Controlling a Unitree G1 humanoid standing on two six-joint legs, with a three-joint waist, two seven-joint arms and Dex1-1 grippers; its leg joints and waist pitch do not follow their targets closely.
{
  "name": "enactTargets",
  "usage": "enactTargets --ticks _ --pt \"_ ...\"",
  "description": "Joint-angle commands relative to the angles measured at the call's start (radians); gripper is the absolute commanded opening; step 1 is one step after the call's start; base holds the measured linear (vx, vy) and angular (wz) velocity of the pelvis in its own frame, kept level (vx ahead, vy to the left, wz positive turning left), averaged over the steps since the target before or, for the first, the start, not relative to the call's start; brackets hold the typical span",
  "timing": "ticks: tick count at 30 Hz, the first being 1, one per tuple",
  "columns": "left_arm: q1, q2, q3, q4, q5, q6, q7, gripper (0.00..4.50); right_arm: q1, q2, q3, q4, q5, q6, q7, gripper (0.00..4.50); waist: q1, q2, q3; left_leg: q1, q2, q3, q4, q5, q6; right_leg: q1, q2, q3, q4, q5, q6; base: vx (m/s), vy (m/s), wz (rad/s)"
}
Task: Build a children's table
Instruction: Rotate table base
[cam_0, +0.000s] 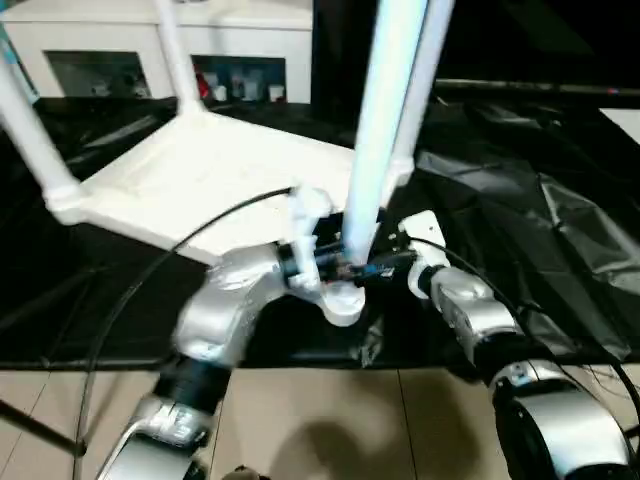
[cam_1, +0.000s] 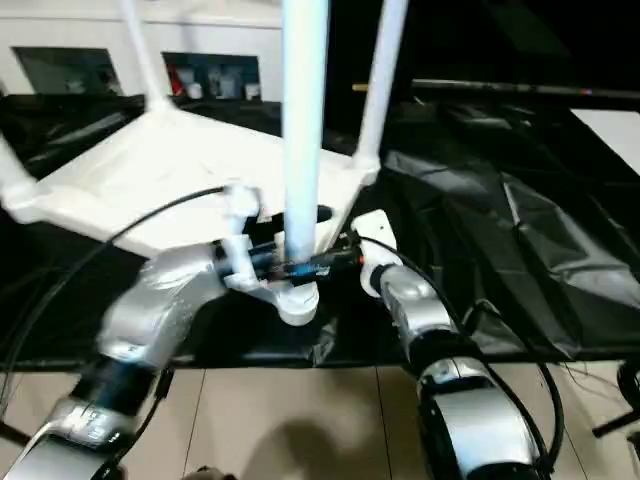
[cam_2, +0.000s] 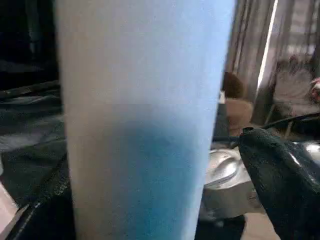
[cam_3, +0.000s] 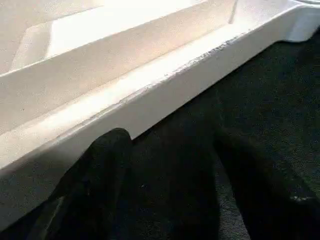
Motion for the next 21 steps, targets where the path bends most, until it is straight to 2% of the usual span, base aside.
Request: enactTargets --ticks 1,4,5,6,7,8,9,10,13,14,15,16,17,19,20,21 --pt "-0.021 -0.009 -0.027 0.026 0.024 -0.016 0.004 4.45 -0.031 0.015 0.002 -0.001 0.0 -0.019 0.017 3.16 0.005 0.007 -0.078 0.024 0.036 -0.021 -0.071 -0.276 -0.004 0.051 -0.055 0.039 -0.068 -0.132 -0.248 0.0 0.0 0.0" --pt "-0.032 -0.017 -0.034 0.056 0.036 -0.035 0.003 4.45 -0.031 0.012 -0.003 0.012 0.006 -0.03 0.044 3.16 0.006 0.011 -0.076 0.024 0.038 -0.021 -0.072 -0.288 -0.004 0.048 -0.055 0.039 -0.07 -0.159 -0.251 0.0 0.0 0.0" --pt "-0.04 -0.032 -0.036 0.068 0.035 -0.041 -0.001 4.45 -0.031 0.012 -0.003 0.014 0.007 -0.037 0.054 3.16 0.006 0.017 -0.076 0.026 0.039 -0.022 -0.072 -0.302 -0.008 0.047 -0.055 0.038 -0.072 -0.172 -0.25 0.0 0.0 0.0" --pt "-0.044 -0.038 -0.036 0.071 0.032 -0.039 -0.003 4.45 -0.031 0.013 -0.004 0.015 0.008 -0.04 0.061 3.16 0.005 0.014 -0.075 0.026 0.039 -0.021 -0.073 -0.311 -0.008 0.046 -0.054 0.038 -0.074 -0.178 -0.25 0.0 0.0 0.0" --pt "-0.051 -0.05 -0.038 0.078 0.031 -0.042 -0.003 4.45 -0.03 0.016 -0.004 0.013 0.012 -0.044 0.077 3.16 0.007 0.022 -0.075 0.027 0.04 -0.022 -0.073 -0.32 -0.014 0.046 -0.055 0.038 -0.073 -0.18 -0.253 0.0 0.0 0.0" --pt "-0.051 -0.05 -0.038 0.078 0.031 -0.042 -0.003 4.45 -0.03 0.016 -0.004 0.013 0.012 -0.044 0.077 3.16 0.007 0.022 -0.075 0.027 0.04 -0.022 -0.073 -0.32 -0.014 0.046 -0.055 0.038 -0.073 -0.18 -0.253 0.0 0.0 0.0" --pt "-0.065 -0.067 -0.038 0.103 0.036 -0.062 -0.004 4.45 -0.033 0.02 0.0 0.019 0.007 -0.052 0.08 3.16 0.007 0.027 -0.075 0.026 0.038 -0.023 -0.073 -0.323 -0.012 0.047 -0.055 0.038 -0.073 -0.179 -0.256 0.0 0.0 0.0" --pt "-0.071 -0.075 -0.037 0.116 0.037 -0.07 -0.006 4.45 -0.035 0.02 0.004 0.021 0.001 -0.058 0.076 3.16 0.005 0.023 -0.074 0.025 0.037 -0.022 -0.073 -0.327 -0.01 0.047 -0.053 0.037 -0.076 -0.179 -0.256 0.0 0.0 0.0" --pt "-0.105 -0.096 -0.033 0.184 0.05 -0.119 0.0 4.45 -0.044 0.021 -0.011 0.023 0.007 -0.072 0.043 3.16 0.007 0.023 -0.077 0.021 0.036 -0.022 -0.069 -0.298 0.005 0.051 -0.057 0.038 -0.074 -0.169 -0.26 0.0 0.0 0.0" --pt "-0.12 -0.099 -0.028 0.214 0.067 -0.138 0.027 4.45 -0.047 0.015 -0.017 0.024 0.008 -0.074 0.023 3.16 0.01 0.059 -0.079 0.024 0.036 -0.025 -0.066 -0.295 0.001 0.048 -0.058 0.037 -0.069 -0.157 -0.265 0.0 0.0 0.0" --pt "-0.13 -0.101 -0.026 0.234 0.078 -0.151 0.046 4.45 -0.049 0.011 -0.022 0.025 0.009 -0.075 0.011 3.16 0.003 0.045 -0.076 0.024 0.037 -0.022 -0.07 -0.305 0.004 0.046 -0.052 0.035 -0.078 -0.153 -0.263 0.0 0.0 0.0" --pt "-0.147 -0.098 -0.018 0.273 0.104 -0.181 0.086 4.45 -0.051 0.001 -0.032 0.023 0.01 -0.079 -0.004 3.16 0.001 0.038 -0.077 0.021 0.037 -0.024 -0.069 -0.303 0.004 0.051 -0.052 0.035 -0.074 -0.138 -0.266 0.0 0.0 0.0" --pt "-0.159 -0.096 -0.012 0.3 0.121 -0.2 0.111 4.45 -0.052 -0.006 -0.038 0.022 0.01 -0.084 -0.013 3.16 0.001 0.036 -0.08 0.021 0.031 -0.023 -0.063 -0.281 0.022 0.053 -0.052 0.035 -0.071 -0.111 -0.268 0.0 0.0 0.0" --pt "-0.186 -0.078 0.018 0.357 0.132 -0.219 0.152 4.45 -0.043 -0.039 -0.066 -0.004 0.027 -0.087 -0.014 3.16 0.001 0.042 -0.079 0.014 0.027 -0.021 -0.059 -0.254 0.04 0.057 -0.055 0.033 -0.073 -0.126 -0.26 0.0 0.0 0.0" --pt "-0.196 -0.068 0.028 0.379 0.135 -0.229 0.161 4.45 -0.034 -0.055 -0.076 -0.021 0.034 -0.091 -0.006 3.16 0.002 0.041 -0.082 0.016 0.029 -0.022 -0.059 -0.249 0.044 0.057 -0.057 0.034 -0.074 -0.127 -0.261 0.0 0.0 0.0" --pt "-0.202 -0.063 0.035 0.394 0.138 -0.236 0.166 4.45 -0.029 -0.066 -0.081 -0.032 0.038 -0.093 0.0 3.16 0.005 0.041 -0.082 0.013 0.029 -0.021 -0.056 -0.229 0.056 0.059 -0.057 0.033 -0.072 -0.125 -0.261 0.0 0.0 0.0"
